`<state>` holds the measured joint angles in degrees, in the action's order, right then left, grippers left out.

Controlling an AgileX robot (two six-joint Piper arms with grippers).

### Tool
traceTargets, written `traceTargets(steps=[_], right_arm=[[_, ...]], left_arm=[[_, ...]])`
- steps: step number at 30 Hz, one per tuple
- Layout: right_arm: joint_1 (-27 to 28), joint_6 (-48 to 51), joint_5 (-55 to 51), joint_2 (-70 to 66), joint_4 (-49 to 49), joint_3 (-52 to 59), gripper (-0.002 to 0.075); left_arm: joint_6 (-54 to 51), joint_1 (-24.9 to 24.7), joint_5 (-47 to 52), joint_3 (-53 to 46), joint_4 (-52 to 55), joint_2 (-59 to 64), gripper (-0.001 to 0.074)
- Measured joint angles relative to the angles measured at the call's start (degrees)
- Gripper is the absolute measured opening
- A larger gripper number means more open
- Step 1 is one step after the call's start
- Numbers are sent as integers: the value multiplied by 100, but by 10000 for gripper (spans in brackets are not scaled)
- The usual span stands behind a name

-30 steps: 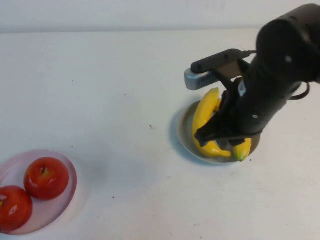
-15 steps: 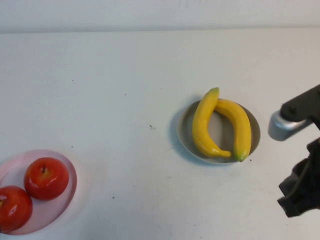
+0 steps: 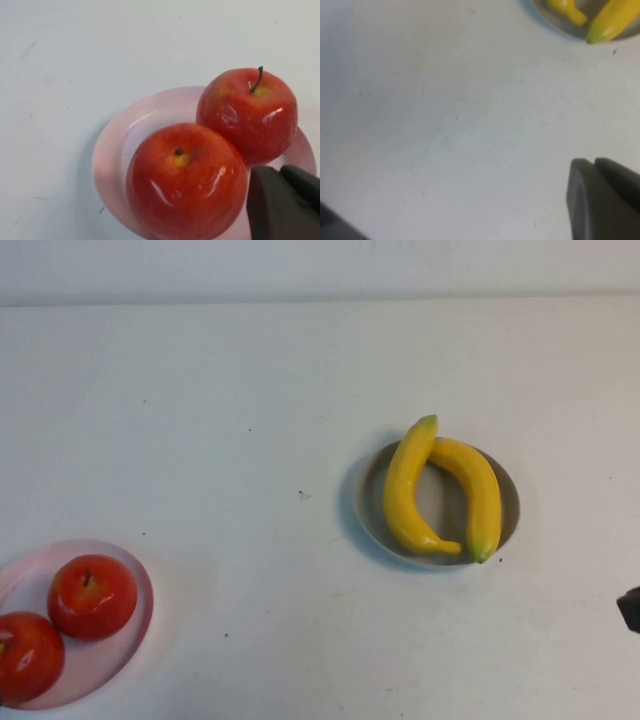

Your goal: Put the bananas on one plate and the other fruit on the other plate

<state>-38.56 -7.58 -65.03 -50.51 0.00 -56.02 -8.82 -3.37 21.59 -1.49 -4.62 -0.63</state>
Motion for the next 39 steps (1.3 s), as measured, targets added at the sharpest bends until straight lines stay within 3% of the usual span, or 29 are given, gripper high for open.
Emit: traceTargets(steps=[4,11,18,26,39], right_arm=[[455,291,1334,391,-31,756,-15],[2254,857,4619,1729,481,3315,-15],[3238,882,5686,3504,657,4911,-15],[3484,892,5912,4938,669,5744,-15],[3493,892,4550,5091,615,5743,-15]], left_arm=[[0,0,0,0,0,0,4],[0,0,0,0,0,0,4],[0,0,0,0,0,0,4],[0,0,0,0,0,0,4],[0,0,0,0,0,0,4]])
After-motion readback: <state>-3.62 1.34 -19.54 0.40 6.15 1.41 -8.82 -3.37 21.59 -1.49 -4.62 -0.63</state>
